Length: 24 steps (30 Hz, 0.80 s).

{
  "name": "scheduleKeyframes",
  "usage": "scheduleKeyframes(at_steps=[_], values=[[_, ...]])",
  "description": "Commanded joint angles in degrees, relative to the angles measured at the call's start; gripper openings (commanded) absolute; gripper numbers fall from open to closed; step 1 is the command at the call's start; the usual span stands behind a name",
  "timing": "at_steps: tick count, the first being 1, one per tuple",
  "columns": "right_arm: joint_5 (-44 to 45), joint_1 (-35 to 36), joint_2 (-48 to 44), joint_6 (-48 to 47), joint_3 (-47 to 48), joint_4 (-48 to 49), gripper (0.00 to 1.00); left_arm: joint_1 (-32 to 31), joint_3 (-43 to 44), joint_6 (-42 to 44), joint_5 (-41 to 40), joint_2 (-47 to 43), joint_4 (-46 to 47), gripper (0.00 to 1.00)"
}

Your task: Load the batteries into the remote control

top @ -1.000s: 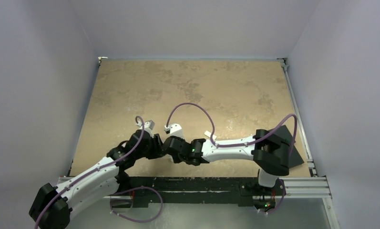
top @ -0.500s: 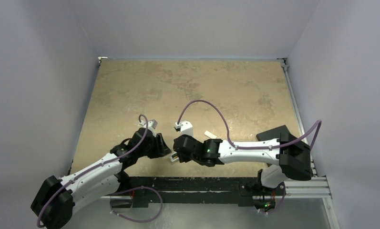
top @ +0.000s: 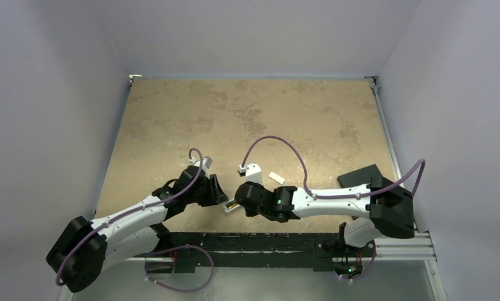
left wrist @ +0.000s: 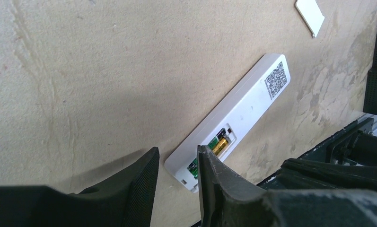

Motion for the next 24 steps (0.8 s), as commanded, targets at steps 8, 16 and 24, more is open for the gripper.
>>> scheduleKeyframes(at_steps=[8, 16, 24], values=[[2.95, -0.55, 2.43, 2.54, -1.58, 1.86, 0.06, 0.16, 2.37, 1.38, 3.43, 3.70, 6.69, 0.23], [3.12, -1.16, 4.36, 2.68, -1.80, 2.52, 0.00, 0.20, 2.26, 1.42, 2.60, 5.42, 9.51, 0.00], [4.54, -1.63, 5.89, 3.99, -1.51, 1.82, 0.00, 0.21, 2.01, 1.57, 2.44, 7.94, 10.60, 0.00]])
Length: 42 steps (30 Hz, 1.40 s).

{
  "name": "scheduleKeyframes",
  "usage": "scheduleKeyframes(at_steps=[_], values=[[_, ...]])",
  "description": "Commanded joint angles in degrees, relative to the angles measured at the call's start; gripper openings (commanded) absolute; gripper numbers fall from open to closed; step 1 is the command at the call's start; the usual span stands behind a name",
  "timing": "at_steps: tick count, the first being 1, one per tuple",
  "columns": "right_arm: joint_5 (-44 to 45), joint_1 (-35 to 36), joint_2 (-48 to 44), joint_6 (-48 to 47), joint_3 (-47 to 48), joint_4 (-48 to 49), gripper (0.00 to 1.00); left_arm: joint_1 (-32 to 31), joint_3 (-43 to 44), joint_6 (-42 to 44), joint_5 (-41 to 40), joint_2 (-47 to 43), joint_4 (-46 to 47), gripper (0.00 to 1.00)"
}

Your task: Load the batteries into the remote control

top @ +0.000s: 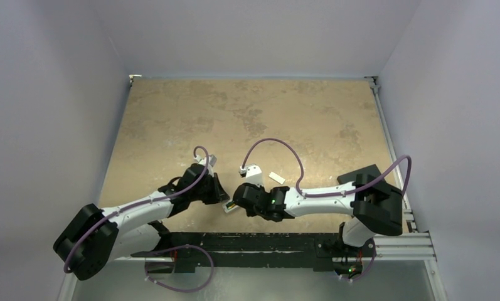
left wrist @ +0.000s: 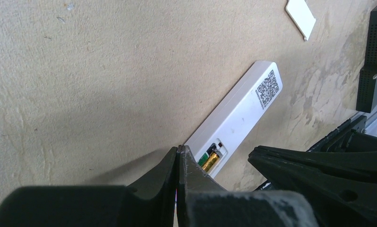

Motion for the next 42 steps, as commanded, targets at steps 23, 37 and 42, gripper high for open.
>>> scheduleKeyframes(at_steps=[23, 37, 42], values=[[7.28, -1.47, 8.77, 2.19, 9.11, -5.38, 0.00, 0.11, -0.62, 1.26, 5.12, 2.70, 3.79, 0.00], [6.66, -4.15, 11.68, -2.01, 12.75, -5.20, 0.00, -0.17, -4.36, -1.40, 6.25, 0.02, 5.77, 0.00], [6.68, -5.18, 12.30, -3.26, 13.47, -5.44, 0.00, -1.03, -4.90, -2.31, 6.03, -0.34, 6.52, 0.00]])
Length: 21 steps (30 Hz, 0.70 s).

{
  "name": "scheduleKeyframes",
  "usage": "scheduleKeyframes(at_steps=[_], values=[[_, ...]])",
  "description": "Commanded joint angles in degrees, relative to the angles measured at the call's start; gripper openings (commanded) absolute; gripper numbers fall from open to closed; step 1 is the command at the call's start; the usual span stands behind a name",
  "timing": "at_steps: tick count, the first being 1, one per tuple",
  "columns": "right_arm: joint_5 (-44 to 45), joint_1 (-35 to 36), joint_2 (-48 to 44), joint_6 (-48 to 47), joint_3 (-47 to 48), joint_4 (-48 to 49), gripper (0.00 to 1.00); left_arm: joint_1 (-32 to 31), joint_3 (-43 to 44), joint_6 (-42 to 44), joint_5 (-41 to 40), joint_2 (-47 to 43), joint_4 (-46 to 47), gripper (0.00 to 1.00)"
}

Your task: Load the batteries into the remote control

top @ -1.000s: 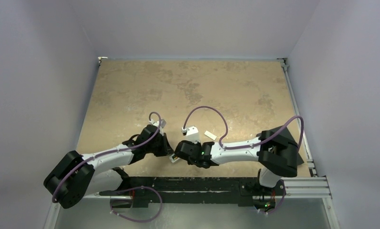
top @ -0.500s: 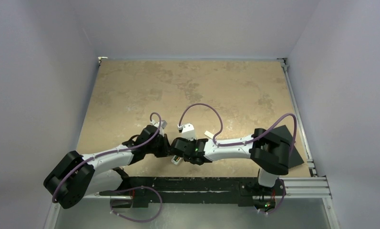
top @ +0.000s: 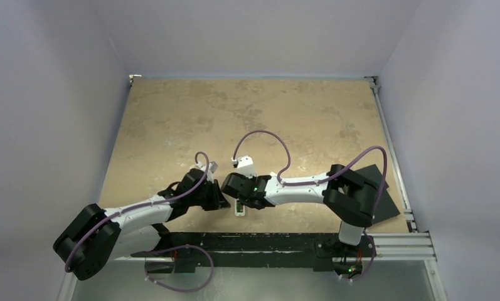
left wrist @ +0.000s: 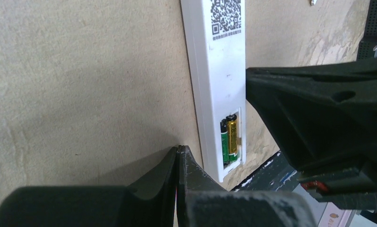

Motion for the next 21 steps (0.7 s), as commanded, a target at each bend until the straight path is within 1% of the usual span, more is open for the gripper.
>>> scheduleKeyframes(at_steps=[1, 12, 18, 21], values=[[1.91, -1.00, 0.20, -1.51, 2.61, -0.06, 0.00, -1.15, -0.79, -1.59, 0.31, -0.81, 3.12, 0.00], [1.35, -2.73, 0.20, -3.79, 3.81, -0.84, 0.00, -3.24, -0.35, -2.85, -0.53, -0.64, 4.22, 0.00], [0.56, -5.16, -3.90, -6.22, 1.16, 0.05, 0.00, -3.31, 0.15, -2.12, -1.39, -2.83, 1.54, 0.00], [0.35, -6.12, -6.02, -8.05, -0.11, 0.14, 0.05, -3.34, 0.38, -1.73, -1.86, -3.76, 0.55, 0.00]])
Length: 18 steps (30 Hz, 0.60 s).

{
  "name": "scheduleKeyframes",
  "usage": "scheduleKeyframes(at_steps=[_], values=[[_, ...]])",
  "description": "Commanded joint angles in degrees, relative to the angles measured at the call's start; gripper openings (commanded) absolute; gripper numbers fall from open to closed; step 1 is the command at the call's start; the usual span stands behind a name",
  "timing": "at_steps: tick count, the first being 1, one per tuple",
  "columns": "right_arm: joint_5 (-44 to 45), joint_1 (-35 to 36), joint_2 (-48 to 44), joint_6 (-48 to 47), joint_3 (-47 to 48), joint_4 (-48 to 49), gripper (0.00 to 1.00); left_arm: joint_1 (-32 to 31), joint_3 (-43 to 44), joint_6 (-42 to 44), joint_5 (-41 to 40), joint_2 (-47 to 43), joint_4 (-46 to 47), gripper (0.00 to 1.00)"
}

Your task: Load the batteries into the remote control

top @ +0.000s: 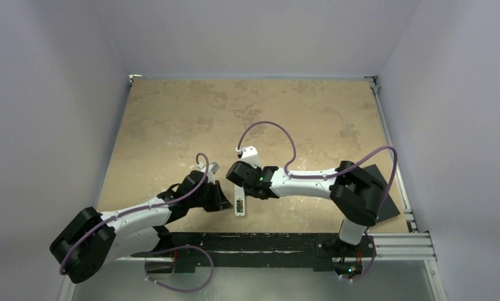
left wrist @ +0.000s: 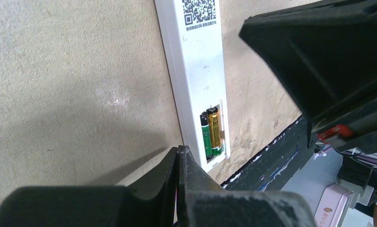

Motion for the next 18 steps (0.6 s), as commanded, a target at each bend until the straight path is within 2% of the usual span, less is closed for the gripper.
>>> scheduleKeyframes(at_steps=[1, 10, 18], values=[[0.94, -1.54, -5.52, -3.43, -1.43, 0.02, 0.08, -0.32, 1.05, 0.71, -1.27, -1.89, -0.46, 0.00], [-0.08, -3.71, -8.94, -6.92, -4.72, -0.23, 0.20, -0.30, 1.09, 1.33, -0.92, -3.30, -1.54, 0.00], [-4.81, -7.40, -11.65, -12.00, -6.64, 0.93, 0.37, -0.26, 1.93, 1.71, -2.55, -6.68, -6.98, 0.02]])
